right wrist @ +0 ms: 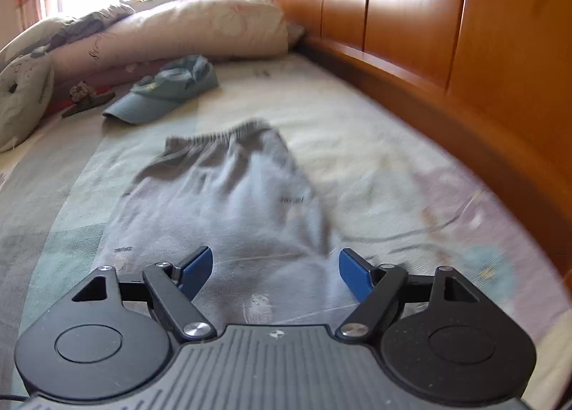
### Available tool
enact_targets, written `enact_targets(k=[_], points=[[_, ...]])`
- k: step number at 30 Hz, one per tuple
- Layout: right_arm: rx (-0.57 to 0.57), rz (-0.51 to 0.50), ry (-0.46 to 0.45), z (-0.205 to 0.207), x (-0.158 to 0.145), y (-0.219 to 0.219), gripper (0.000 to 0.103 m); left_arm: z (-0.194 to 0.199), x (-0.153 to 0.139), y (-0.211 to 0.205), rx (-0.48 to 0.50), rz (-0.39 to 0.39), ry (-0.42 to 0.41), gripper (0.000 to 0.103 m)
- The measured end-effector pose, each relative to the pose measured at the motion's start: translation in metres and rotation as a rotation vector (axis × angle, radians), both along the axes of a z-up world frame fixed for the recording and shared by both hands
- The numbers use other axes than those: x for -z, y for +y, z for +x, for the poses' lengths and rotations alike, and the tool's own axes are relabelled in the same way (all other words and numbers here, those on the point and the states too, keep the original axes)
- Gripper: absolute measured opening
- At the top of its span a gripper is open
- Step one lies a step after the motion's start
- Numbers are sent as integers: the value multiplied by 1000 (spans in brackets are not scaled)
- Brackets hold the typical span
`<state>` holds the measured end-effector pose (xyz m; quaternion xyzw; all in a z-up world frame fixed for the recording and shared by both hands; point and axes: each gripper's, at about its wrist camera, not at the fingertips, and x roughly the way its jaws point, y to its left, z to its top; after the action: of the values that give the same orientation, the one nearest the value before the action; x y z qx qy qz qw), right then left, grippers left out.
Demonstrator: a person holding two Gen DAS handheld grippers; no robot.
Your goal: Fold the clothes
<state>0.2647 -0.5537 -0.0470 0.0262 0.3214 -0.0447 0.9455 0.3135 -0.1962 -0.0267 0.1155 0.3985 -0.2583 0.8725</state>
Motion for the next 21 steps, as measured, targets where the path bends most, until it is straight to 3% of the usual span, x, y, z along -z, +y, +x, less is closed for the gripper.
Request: enact_targets(k=[4,8,11,14,16,21], points=[[27,-4,80,-8,16,-16,92,-7,-11,8,-20,8,-48,90],[81,3,18,-31,-4,-22,92,-17,-18,8,-17,2,-86,96],[46,67,-19,-44,-12,-17,93,-24,-19,2,12,-15,-84,96],[12,48,40,-46,2,-7,93,-28,-18,-4,49,-23,-69,96],[68,-18,103,-49,14,-3,93,-32,-19,-5,53,-25,-75,96],[42,-10,21,-79,0,22,96,-36,-20,-4,69,-10,-86,96]])
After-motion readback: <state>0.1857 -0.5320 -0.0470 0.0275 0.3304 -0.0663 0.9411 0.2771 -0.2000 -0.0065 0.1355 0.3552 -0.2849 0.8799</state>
